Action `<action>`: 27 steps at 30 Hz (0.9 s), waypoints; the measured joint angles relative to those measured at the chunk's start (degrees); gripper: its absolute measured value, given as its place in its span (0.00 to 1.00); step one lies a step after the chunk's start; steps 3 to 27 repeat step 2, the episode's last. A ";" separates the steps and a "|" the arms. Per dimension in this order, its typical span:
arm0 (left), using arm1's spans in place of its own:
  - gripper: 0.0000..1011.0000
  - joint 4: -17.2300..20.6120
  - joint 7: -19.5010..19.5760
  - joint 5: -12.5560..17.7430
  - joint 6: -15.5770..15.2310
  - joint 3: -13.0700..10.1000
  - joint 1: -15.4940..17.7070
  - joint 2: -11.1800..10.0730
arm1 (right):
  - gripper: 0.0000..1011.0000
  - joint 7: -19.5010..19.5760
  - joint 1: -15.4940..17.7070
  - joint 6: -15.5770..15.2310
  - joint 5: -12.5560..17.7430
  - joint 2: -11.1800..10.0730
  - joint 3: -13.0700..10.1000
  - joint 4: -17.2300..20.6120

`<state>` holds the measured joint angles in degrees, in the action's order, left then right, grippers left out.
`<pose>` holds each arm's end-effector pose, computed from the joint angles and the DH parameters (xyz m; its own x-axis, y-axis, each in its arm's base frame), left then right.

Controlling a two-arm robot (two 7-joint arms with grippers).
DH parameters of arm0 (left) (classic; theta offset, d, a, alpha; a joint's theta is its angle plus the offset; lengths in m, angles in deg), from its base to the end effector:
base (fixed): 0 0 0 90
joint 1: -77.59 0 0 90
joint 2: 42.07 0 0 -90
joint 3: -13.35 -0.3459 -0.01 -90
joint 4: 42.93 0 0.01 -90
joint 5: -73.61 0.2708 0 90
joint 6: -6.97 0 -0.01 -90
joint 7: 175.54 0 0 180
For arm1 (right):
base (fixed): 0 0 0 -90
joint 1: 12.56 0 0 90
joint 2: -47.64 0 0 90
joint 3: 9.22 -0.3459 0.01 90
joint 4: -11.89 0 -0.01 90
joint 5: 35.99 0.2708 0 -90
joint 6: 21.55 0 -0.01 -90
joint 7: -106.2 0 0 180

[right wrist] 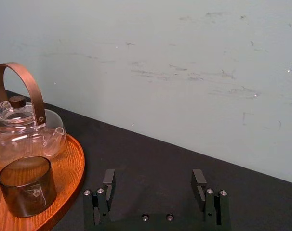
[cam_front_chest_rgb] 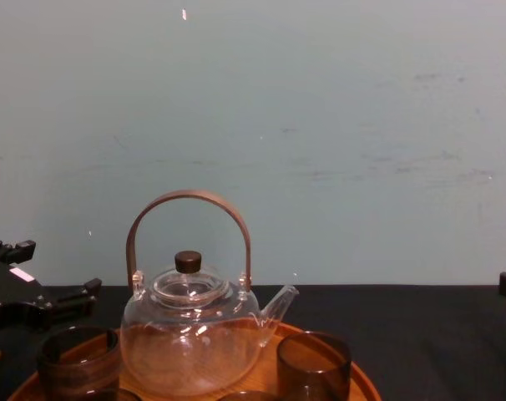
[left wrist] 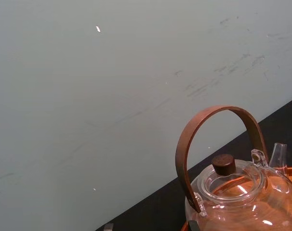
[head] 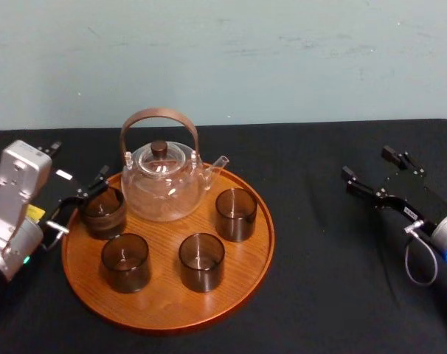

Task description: Pick up the glass from the table and place it on the tray.

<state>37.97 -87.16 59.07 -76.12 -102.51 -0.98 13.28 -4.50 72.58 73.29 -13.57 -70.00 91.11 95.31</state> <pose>0.3313 0.1245 -0.3401 0.2922 0.8802 0.3739 -0.9553 0.2873 0.0702 0.3133 -0.1342 -0.3415 0.4584 -0.8844 0.0876 0.8887 0.4556 -0.0511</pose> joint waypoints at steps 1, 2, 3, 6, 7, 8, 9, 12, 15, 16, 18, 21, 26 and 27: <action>0.99 0.00 0.00 0.00 0.00 0.00 0.00 0.00 | 0.99 -0.01 0.00 0.00 0.01 -0.01 0.00 0.00; 0.99 0.00 0.00 0.00 0.00 0.00 0.00 0.00 | 0.99 -0.01 -0.01 0.00 0.02 -0.01 0.00 0.00; 0.99 0.00 0.00 0.00 0.00 0.00 0.00 0.00 | 0.99 -0.01 -0.01 0.00 0.02 -0.01 0.00 0.00; 0.99 0.00 0.00 0.00 0.00 0.00 0.00 0.00 | 0.99 -0.01 -0.01 0.00 0.02 -0.01 0.00 0.00; 0.99 0.00 0.00 0.00 0.00 0.00 0.00 0.00 | 0.99 -0.01 -0.01 0.00 0.02 -0.01 0.00 0.00; 0.99 0.00 0.00 0.00 0.00 0.00 0.00 0.00 | 0.99 -0.01 -0.01 0.00 0.02 -0.01 0.00 0.00; 0.99 0.00 0.00 0.00 0.00 0.00 0.00 0.00 | 0.99 -0.01 -0.01 0.00 0.02 -0.01 0.00 0.00; 0.99 0.00 0.00 0.00 0.00 0.00 0.00 0.00 | 0.99 -0.01 -0.01 0.00 0.02 -0.01 0.00 0.00; 0.99 0.00 0.00 0.00 0.00 0.00 0.00 0.00 | 0.99 -0.01 -0.01 0.00 0.02 -0.01 0.00 0.00; 0.99 0.00 0.00 0.00 0.00 0.00 0.00 0.00 | 0.99 -0.01 -0.01 0.00 0.02 -0.01 0.00 0.00; 0.99 0.00 0.00 0.00 0.00 0.00 0.00 0.00 | 0.99 -0.01 -0.01 0.00 0.02 -0.01 0.00 0.00; 0.99 0.00 0.00 0.00 0.00 0.00 0.00 0.00 | 0.99 -0.01 -0.01 0.00 0.02 -0.01 0.00 0.00; 0.99 0.00 0.00 0.00 0.00 0.00 0.00 0.00 | 0.99 -0.01 -0.01 0.00 0.02 -0.01 0.00 0.00; 0.99 0.00 0.00 0.00 0.00 0.00 0.00 0.00 | 0.99 -0.01 -0.01 0.00 0.02 -0.01 0.00 0.00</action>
